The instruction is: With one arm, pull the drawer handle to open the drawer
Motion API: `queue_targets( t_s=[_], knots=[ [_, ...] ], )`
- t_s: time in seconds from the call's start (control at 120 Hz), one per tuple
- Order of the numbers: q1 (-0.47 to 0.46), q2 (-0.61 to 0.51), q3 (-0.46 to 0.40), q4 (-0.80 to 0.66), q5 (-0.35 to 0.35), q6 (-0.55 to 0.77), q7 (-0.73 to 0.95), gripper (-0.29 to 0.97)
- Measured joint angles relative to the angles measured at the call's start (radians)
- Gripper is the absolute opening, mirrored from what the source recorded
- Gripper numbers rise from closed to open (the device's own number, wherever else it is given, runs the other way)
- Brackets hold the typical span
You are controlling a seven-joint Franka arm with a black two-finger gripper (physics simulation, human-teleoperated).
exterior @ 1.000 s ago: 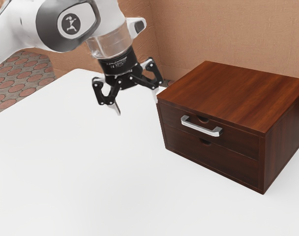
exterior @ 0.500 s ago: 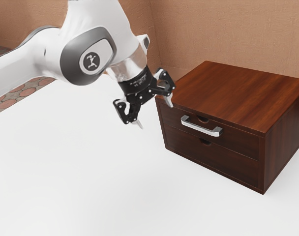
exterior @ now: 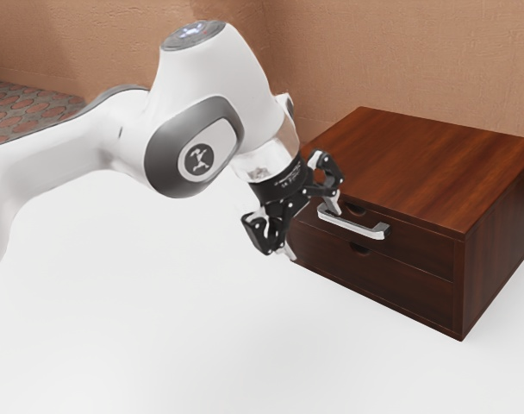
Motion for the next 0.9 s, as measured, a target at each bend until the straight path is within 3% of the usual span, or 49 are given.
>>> queue_targets(
  t_s=[0.375, 0.9],
  knots=[
    [0.016, -0.013, 0.001, -0.077, 0.000, 0.130, -0.069, 0.68],
    [0.000, 0.033, -0.003, -0.068, 0.003, 0.220, -0.116, 0.68]
  ],
)
